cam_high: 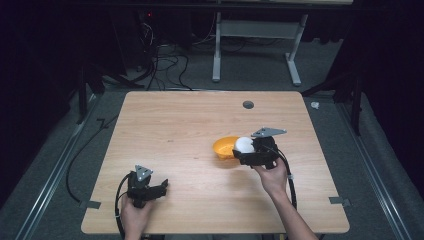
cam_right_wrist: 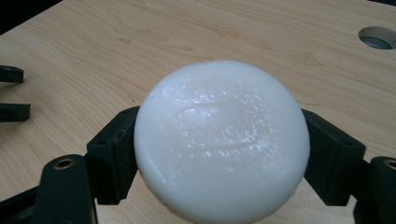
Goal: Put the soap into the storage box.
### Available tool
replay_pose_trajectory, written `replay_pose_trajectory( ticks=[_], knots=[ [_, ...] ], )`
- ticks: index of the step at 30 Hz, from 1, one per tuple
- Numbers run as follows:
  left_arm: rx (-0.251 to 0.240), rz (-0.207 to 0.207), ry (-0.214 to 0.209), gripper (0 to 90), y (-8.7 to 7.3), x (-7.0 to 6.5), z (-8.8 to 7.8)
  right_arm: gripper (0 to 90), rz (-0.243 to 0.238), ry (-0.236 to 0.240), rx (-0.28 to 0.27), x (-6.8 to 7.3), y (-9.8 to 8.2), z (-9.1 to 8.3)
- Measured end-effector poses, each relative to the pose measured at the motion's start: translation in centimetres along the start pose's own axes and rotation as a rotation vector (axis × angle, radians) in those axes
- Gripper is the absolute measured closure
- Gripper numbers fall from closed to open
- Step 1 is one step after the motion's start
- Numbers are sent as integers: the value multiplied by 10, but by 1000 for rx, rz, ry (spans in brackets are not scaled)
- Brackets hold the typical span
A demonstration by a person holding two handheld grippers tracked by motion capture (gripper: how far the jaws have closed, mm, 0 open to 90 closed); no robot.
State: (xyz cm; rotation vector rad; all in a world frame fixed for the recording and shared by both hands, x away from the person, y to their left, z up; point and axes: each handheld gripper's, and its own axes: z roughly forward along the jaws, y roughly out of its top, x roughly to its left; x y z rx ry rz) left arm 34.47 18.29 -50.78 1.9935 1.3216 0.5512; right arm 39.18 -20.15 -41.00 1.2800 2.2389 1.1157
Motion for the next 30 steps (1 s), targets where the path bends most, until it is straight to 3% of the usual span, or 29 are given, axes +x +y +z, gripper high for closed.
replay_pose_trajectory(
  ticks=[30],
  knots=[
    [1, 0, -2, 169, 0, 0, 0, 236, -2, -20, 56, 3, 21, 37]
  ],
)
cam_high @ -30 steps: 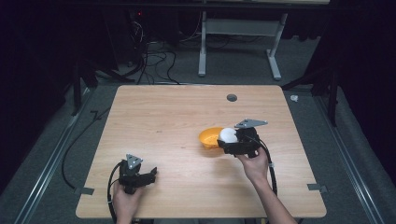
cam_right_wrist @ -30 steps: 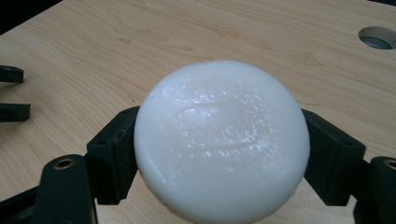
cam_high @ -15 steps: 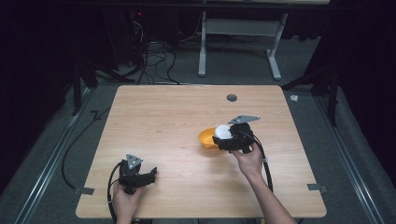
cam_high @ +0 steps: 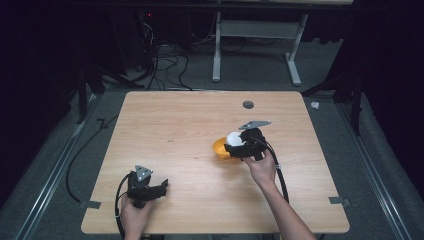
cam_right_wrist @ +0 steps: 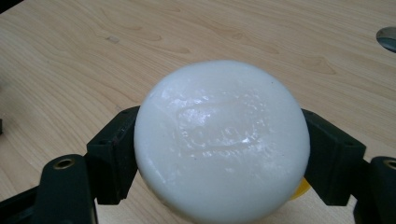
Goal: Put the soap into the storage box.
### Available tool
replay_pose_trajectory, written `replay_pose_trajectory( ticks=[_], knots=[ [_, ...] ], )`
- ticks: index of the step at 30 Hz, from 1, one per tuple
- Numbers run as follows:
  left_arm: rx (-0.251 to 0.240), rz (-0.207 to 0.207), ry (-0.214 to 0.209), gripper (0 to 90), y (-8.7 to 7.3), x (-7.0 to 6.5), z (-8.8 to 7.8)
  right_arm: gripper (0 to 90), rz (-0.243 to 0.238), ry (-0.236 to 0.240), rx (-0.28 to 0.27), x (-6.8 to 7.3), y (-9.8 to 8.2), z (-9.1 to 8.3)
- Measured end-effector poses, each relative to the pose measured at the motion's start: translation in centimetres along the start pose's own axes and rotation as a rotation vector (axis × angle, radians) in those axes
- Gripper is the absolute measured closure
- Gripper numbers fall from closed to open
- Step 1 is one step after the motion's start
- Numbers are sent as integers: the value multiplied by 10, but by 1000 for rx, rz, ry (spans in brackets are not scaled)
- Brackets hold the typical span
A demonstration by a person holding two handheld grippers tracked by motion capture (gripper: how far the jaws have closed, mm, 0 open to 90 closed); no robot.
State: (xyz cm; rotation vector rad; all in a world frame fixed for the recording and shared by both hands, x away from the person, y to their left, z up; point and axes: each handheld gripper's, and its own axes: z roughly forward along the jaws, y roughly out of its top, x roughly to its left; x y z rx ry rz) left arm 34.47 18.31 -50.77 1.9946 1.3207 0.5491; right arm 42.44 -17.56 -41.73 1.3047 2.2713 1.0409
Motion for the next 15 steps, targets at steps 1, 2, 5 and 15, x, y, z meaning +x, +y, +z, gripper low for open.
replay_pose_trajectory(
  ticks=[1, 2, 5, 15],
  knots=[
    [0, 0, 0, 169, 0, 0, 0, 236, 0, -2, 4, 0, 0, 2],
    [0, 0, 0, 169, 0, 0, 0, 235, 1, -4, 5, -1, 0, 3],
    [0, 0, -1, 169, 0, 0, 0, 235, 6, -10, 21, -2, 0, 8],
    [0, 1, -1, 169, 0, 0, 0, 235, 12, -25, 57, -4, -1, 24]
  ],
)
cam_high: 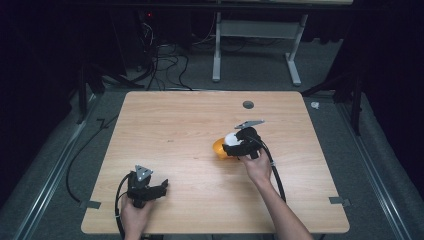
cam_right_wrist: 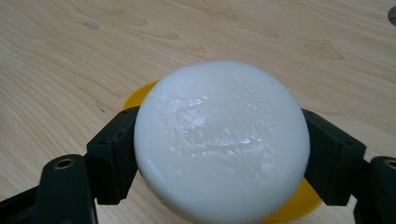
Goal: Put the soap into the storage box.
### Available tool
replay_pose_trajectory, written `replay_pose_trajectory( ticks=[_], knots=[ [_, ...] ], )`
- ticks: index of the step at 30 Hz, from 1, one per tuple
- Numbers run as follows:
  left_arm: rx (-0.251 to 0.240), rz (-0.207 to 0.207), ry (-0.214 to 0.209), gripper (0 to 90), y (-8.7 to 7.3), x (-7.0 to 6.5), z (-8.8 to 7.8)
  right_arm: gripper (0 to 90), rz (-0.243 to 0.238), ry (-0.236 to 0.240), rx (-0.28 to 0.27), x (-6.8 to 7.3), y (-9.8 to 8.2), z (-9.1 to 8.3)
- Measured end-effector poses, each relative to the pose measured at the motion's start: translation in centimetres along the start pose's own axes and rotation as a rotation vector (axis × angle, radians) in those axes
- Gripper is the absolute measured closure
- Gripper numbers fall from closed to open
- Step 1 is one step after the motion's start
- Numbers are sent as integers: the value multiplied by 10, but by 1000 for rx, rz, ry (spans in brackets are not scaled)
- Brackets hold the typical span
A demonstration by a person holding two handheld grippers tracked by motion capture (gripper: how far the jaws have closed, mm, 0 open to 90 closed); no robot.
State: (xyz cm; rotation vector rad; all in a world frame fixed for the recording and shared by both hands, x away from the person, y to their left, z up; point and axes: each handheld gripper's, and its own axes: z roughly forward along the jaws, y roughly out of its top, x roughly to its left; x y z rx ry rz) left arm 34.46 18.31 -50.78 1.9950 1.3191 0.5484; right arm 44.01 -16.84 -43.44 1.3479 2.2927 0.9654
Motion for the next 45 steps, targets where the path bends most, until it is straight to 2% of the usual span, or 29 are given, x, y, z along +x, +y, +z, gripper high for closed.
replay_pose_trajectory(
  ticks=[17, 22, 33, 45],
  knots=[
    [-1, 1, -2, 169, 0, 0, 0, 234, 12, -24, 55, -1, -1, 17],
    [-2, 1, -1, 169, 0, 0, 0, 233, 18, -23, 55, -3, -2, 18],
    [-2, 1, -1, 169, 0, 0, 0, 230, 29, -13, 96, -4, -4, 24],
    [-2, 1, -1, 169, 0, 0, 0, 226, 34, -2, 48, -6, -1, 12]
  ],
)
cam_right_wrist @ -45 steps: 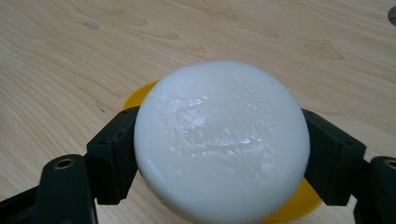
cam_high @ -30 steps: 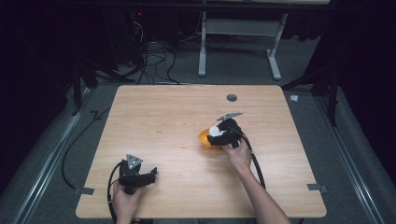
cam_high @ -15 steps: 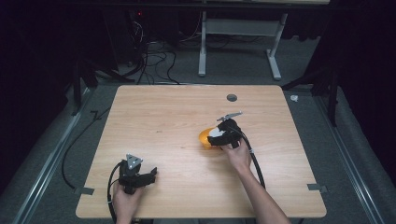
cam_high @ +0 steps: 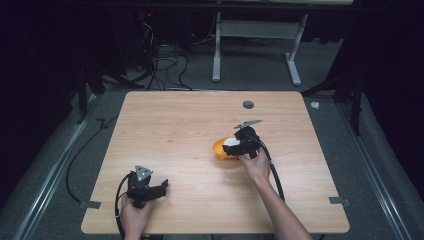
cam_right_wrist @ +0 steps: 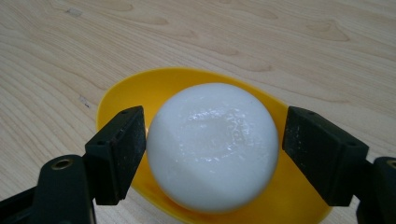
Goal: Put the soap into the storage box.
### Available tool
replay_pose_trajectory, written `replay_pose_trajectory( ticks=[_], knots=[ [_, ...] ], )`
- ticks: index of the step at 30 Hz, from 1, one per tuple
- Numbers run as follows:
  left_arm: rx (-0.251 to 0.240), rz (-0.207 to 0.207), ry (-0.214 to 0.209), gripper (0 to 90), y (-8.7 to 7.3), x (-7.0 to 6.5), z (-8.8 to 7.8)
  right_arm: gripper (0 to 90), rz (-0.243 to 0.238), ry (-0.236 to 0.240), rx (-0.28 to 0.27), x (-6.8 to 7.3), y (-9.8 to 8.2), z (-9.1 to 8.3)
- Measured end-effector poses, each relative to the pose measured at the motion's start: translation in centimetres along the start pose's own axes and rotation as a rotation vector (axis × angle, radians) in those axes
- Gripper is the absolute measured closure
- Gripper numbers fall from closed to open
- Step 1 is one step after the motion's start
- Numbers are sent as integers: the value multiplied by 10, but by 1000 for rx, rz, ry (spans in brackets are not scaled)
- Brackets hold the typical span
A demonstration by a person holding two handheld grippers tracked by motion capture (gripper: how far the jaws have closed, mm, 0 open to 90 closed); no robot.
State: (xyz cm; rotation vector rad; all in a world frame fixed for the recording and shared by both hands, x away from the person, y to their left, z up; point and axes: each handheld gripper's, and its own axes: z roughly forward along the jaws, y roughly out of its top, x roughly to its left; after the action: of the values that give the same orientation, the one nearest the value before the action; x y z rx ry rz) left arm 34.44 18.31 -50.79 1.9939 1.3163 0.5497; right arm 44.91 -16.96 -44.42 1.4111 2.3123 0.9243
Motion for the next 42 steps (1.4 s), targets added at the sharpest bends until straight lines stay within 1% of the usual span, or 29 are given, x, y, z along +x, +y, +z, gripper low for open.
replay_pose_trajectory(
  ticks=[10, 12, 16, 19, 24, 27, 34, 36, 42],
  knots=[
    [2, 1, 0, 168, 0, 0, 0, 251, 10, 0, -62, -4, 0, -18],
    [2, 1, 0, 168, 0, 0, 0, 257, 3, -4, -71, -5, -1, -20],
    [-2, -1, 1, 168, 0, 0, 0, 259, 11, -3, -91, -7, -2, -26],
    [-1, -1, 1, 168, 0, 0, 0, 259, 12, -5, -101, -9, -5, -30],
    [-2, -1, 2, 168, 0, 0, 0, 259, 34, -6, -122, -16, -10, -38],
    [-1, -1, 2, 169, 0, 0, 0, 261, 35, -12, -130, -21, -13, -41],
    [-2, -1, 2, 169, 0, 0, 0, 265, 56, -23, -152, -30, -19, -50],
    [-2, -2, 2, 169, 0, 0, 0, 266, 62, -23, -159, -31, -20, -53],
    [-2, -2, 2, 169, 0, 0, 0, 266, 57, -27, -175, -33, -23, -62]
  ],
)
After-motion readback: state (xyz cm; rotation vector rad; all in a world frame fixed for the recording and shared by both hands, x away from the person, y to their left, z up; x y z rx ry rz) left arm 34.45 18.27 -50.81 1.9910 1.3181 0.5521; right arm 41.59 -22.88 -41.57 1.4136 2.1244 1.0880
